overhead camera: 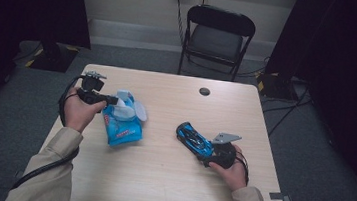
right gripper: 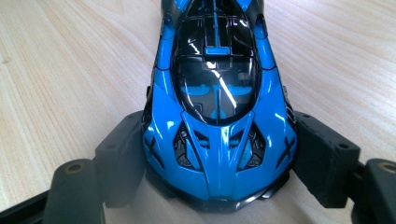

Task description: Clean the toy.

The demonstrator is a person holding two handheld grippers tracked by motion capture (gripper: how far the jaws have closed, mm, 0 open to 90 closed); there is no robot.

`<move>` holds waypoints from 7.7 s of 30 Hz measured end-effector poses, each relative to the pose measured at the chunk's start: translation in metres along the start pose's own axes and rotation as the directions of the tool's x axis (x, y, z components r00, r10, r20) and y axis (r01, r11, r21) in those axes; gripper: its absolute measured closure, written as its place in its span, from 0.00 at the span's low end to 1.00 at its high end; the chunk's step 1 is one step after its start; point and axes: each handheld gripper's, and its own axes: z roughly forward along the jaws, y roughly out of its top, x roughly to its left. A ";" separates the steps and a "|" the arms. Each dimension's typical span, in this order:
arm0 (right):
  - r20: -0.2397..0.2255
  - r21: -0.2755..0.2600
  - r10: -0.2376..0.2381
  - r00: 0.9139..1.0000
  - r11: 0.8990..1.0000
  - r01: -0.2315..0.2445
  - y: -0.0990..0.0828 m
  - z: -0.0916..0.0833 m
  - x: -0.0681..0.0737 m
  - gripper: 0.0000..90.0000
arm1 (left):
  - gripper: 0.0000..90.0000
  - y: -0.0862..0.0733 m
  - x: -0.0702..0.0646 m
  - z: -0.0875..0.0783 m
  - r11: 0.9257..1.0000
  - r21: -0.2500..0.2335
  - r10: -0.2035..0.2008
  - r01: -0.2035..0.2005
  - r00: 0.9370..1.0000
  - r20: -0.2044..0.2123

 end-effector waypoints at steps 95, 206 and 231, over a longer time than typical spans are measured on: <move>0.000 0.001 0.000 1.000 1.000 0.000 0.000 0.000 0.000 0.28 | 1.00 0.075 -0.153 -0.034 0.986 -0.045 0.165 -0.159 0.924 0.344; -0.002 0.000 -0.003 1.000 1.000 0.003 0.000 0.000 0.000 0.28 | 0.94 -0.026 -0.205 0.185 0.925 0.151 0.295 -0.349 0.909 0.295; -0.003 0.000 -0.002 1.000 1.000 0.002 0.000 0.000 0.000 0.28 | 0.94 -0.016 -0.154 0.176 0.957 0.146 0.221 -0.249 0.958 0.184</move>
